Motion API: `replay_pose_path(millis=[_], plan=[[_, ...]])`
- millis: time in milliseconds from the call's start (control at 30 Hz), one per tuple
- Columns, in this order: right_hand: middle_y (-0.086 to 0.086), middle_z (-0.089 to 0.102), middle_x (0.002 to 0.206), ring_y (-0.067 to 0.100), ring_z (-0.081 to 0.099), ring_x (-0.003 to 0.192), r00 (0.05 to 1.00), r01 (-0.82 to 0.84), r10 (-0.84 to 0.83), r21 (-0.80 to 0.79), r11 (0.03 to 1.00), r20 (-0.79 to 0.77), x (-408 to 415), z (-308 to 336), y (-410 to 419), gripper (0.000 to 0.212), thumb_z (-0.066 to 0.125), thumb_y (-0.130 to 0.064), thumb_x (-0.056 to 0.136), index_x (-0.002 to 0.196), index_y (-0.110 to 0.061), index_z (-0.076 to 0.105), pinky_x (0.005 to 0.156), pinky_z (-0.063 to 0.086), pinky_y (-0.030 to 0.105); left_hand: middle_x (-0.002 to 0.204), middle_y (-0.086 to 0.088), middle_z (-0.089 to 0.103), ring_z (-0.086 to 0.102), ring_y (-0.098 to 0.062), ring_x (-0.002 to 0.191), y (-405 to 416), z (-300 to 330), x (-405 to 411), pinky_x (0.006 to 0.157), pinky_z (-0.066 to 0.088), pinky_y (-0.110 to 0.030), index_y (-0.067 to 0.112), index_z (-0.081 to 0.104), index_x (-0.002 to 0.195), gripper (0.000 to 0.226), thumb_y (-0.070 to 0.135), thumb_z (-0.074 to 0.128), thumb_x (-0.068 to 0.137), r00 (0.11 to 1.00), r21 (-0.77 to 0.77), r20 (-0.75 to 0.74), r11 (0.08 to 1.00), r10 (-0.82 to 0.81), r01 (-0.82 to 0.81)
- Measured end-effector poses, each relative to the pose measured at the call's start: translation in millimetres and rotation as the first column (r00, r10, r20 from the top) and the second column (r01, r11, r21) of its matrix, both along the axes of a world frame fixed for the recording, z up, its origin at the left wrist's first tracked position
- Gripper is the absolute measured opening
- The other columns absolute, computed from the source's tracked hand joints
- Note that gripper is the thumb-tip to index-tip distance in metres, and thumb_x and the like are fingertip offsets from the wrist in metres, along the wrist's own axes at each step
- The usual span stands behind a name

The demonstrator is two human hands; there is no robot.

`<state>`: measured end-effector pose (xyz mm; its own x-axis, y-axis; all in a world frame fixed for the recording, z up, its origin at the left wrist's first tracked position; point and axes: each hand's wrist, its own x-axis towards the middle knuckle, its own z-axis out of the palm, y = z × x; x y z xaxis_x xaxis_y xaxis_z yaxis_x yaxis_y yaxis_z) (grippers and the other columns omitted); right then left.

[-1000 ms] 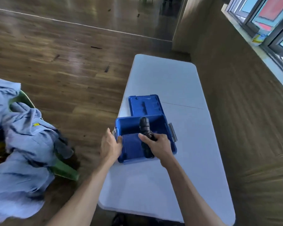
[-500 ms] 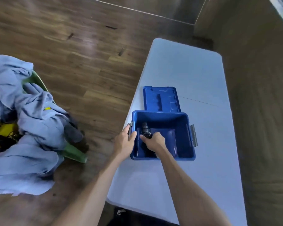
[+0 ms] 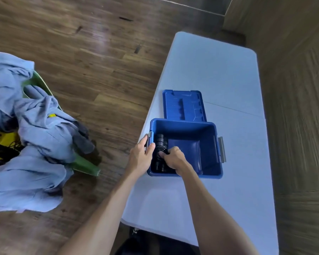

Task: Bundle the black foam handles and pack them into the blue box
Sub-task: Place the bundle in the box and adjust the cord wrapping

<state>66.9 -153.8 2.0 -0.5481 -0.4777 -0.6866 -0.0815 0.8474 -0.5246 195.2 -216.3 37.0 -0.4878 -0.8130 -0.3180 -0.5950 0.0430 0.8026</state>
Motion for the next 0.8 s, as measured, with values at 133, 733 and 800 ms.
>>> replay_pose_path(millis=[133, 733, 800], plan=[[0.011, 0.067, 0.105, 0.024, 0.07, 0.084, 0.99, 0.127, -0.128, -0.016, 0.992, -0.06, -1.4, 8.5, 1.2, 0.063, 0.087, -0.048, 0.073, 0.112, -0.004, 0.064, 0.072, 0.062, 0.035, 0.151, -0.01, 0.053, 0.056, -0.027, 0.132, 0.6, -0.8, -0.5, 0.111, 0.043, -0.04, 0.012, 0.042, 0.154, 0.053, 0.032, 0.05, 0.106, 1.0, -0.005, -0.009, 1.0, 0.008, -0.008], [0.009, 0.06, 0.091, 0.03, 0.067, 0.086, 0.959, 0.01, 0.002, 0.041, 0.999, -0.283, 0.6, 10.8, -1.0, 0.062, 0.092, -0.049, 0.066, 0.088, -0.01, 0.05, 0.075, 0.06, 0.043, 0.152, -0.007, 0.053, 0.054, -0.026, 0.134, 4.5, -0.1, -0.5, 0.113, 0.042, -0.042, 0.016, 0.043, 0.154, 0.053, 0.036, 0.05, 0.105, 0.999, 0.001, -0.022, 0.999, 0.036, -0.036], [0.011, 0.064, 0.099, 0.029, 0.069, 0.087, 0.975, 0.031, -0.024, 0.032, 0.999, -0.222, -4.2, 6.4, 1.1, 0.068, 0.094, -0.052, 0.06, 0.092, -0.01, 0.051, 0.075, 0.061, 0.041, 0.151, -0.006, 0.053, 0.057, -0.026, 0.132, 5.9, -0.1, -0.7, 0.112, 0.042, -0.041, 0.016, 0.044, 0.153, 0.052, 0.037, 0.048, 0.106, 0.998, 0.016, -0.03, 0.998, 0.055, -0.054]])
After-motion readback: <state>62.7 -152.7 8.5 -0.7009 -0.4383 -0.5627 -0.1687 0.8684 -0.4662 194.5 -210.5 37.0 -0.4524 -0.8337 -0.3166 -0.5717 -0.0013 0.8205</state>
